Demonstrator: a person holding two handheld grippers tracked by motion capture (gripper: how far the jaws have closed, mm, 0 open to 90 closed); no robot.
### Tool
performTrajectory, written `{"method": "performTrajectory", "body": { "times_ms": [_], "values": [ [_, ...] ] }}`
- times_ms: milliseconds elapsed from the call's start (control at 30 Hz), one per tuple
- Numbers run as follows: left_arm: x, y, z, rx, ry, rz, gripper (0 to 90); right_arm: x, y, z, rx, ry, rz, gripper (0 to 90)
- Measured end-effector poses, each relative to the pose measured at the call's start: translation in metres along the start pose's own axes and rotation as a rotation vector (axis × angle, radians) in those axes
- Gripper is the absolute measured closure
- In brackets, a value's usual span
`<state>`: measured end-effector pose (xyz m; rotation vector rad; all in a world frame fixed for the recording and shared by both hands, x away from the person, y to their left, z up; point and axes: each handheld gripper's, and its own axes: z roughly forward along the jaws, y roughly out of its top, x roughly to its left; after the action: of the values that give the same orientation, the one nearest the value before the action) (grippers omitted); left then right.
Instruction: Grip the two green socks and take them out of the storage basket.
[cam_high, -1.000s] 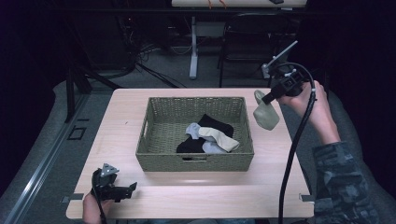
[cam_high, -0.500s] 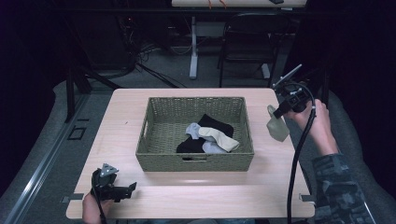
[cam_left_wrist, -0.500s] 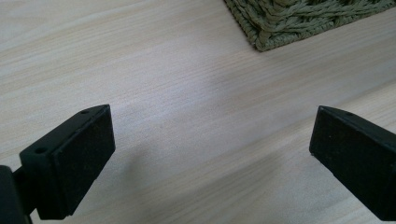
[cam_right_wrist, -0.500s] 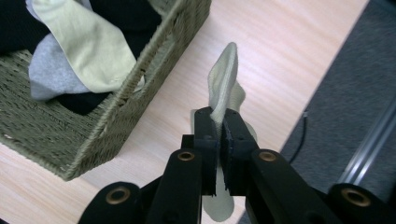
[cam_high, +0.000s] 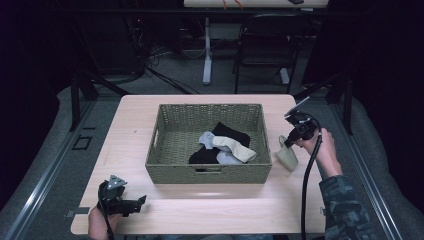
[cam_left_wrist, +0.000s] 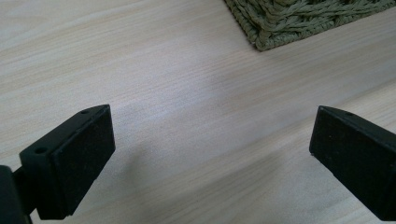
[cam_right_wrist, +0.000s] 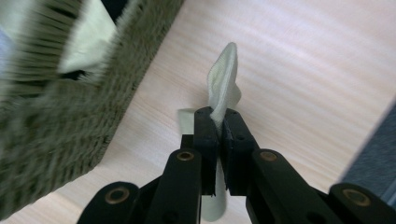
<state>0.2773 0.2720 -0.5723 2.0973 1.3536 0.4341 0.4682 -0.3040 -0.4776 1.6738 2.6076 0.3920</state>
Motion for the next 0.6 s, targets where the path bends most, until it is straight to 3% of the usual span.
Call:
{"method": "performTrajectory", "body": {
  "times_ms": [167,267,333,433,600],
  "values": [
    [0.000,0.000,0.000,-0.002,0.000,-0.001,0.1,-0.006,-0.002,0.028,0.038,0.039,0.028,84.9],
    [0.000,0.000,0.000,-0.001,0.000,0.000,0.1,-0.008,-0.003,0.034,0.047,0.038,0.035,78.6],
    [0.000,0.000,0.000,0.000,0.000,0.001,0.1,-0.009,-0.003,0.031,0.035,0.039,0.029,68.4],
    [0.000,0.000,0.000,0.000,0.000,0.000,0.1,-0.007,-0.003,0.018,0.003,0.012,0.028,63.4],
    [0.000,0.000,0.000,-0.001,-0.002,0.002,0.1,-0.002,-0.004,-0.009,-0.055,0.015,0.002,48.4]
  ]
}}
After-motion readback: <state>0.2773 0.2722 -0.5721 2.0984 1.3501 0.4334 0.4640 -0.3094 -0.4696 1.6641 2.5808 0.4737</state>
